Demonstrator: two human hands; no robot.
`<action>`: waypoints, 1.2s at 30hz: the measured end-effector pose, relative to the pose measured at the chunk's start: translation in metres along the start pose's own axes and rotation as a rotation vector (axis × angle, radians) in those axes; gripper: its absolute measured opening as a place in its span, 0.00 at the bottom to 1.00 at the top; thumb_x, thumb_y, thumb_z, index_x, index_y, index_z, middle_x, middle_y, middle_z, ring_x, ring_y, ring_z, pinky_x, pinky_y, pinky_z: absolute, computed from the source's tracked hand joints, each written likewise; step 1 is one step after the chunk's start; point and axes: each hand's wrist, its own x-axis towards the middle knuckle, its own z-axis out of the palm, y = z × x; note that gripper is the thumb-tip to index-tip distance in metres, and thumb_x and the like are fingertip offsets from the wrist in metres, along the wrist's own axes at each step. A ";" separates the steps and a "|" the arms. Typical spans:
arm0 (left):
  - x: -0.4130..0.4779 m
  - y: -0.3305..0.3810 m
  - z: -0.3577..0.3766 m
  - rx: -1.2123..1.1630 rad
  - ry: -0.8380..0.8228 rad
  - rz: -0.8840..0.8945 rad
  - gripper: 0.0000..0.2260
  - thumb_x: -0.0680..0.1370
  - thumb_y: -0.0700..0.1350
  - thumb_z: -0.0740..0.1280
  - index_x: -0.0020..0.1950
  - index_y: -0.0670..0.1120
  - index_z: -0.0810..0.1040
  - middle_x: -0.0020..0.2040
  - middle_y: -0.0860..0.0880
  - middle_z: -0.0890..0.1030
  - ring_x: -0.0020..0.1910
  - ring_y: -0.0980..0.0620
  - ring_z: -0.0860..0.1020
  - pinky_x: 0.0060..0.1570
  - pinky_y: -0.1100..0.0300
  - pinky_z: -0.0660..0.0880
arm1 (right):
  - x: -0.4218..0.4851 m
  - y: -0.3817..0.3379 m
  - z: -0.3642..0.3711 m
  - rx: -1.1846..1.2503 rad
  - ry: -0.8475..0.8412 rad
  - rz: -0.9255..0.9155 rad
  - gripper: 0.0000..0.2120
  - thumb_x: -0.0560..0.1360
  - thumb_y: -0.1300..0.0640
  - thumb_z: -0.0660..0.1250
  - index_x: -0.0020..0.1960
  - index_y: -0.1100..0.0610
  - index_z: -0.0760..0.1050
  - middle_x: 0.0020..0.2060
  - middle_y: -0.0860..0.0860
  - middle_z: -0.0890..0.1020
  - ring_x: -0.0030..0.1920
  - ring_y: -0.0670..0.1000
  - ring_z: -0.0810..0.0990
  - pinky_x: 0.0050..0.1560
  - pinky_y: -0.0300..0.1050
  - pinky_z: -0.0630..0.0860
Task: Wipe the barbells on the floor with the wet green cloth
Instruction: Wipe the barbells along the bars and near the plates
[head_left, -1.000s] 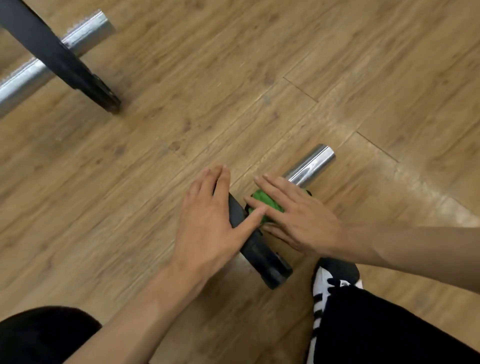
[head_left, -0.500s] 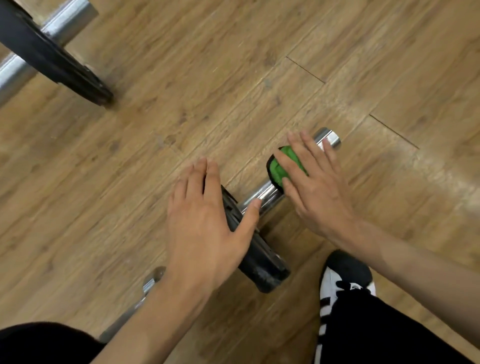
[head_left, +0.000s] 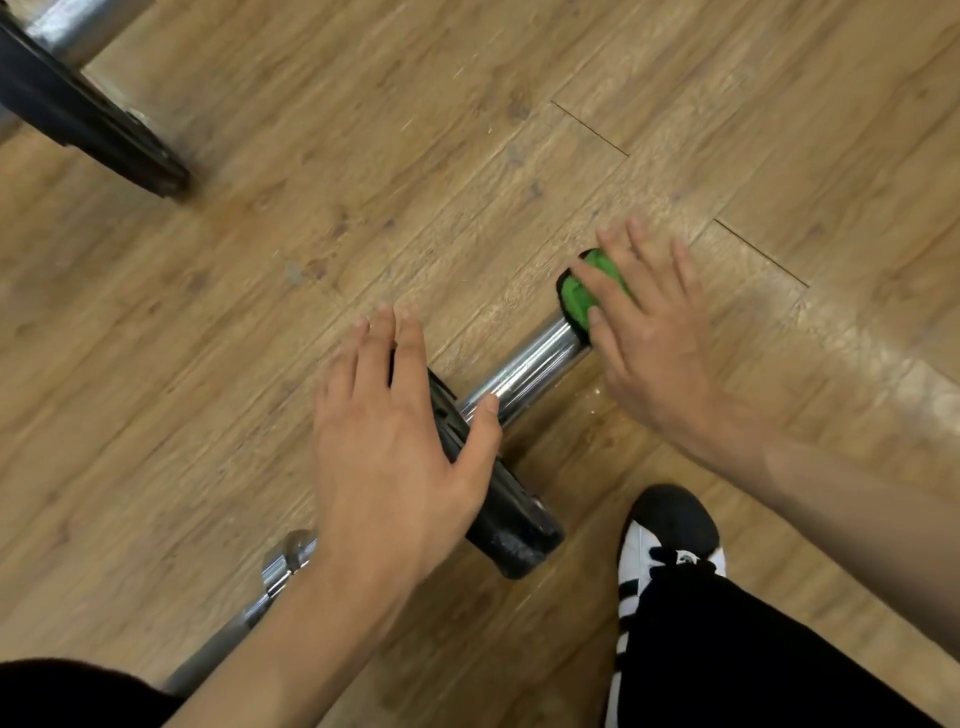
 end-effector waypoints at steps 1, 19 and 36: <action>-0.002 0.001 0.001 0.016 0.014 0.010 0.38 0.80 0.65 0.54 0.81 0.39 0.64 0.80 0.39 0.66 0.81 0.40 0.62 0.79 0.44 0.58 | -0.006 -0.016 0.002 0.043 -0.023 -0.055 0.21 0.85 0.56 0.59 0.77 0.58 0.70 0.79 0.59 0.66 0.81 0.61 0.59 0.82 0.63 0.49; -0.036 0.018 0.014 0.070 0.094 0.163 0.37 0.80 0.62 0.59 0.79 0.36 0.67 0.81 0.35 0.64 0.82 0.37 0.59 0.80 0.43 0.55 | -0.025 -0.066 0.005 0.067 -0.108 -0.188 0.19 0.87 0.51 0.56 0.67 0.57 0.81 0.68 0.56 0.80 0.74 0.59 0.73 0.79 0.63 0.59; -0.049 0.026 0.020 0.046 0.132 0.199 0.34 0.79 0.59 0.63 0.78 0.37 0.69 0.81 0.33 0.62 0.82 0.35 0.59 0.81 0.43 0.54 | -0.053 -0.068 0.007 0.066 -0.072 -0.294 0.17 0.86 0.54 0.62 0.73 0.56 0.76 0.71 0.54 0.78 0.75 0.56 0.73 0.80 0.61 0.59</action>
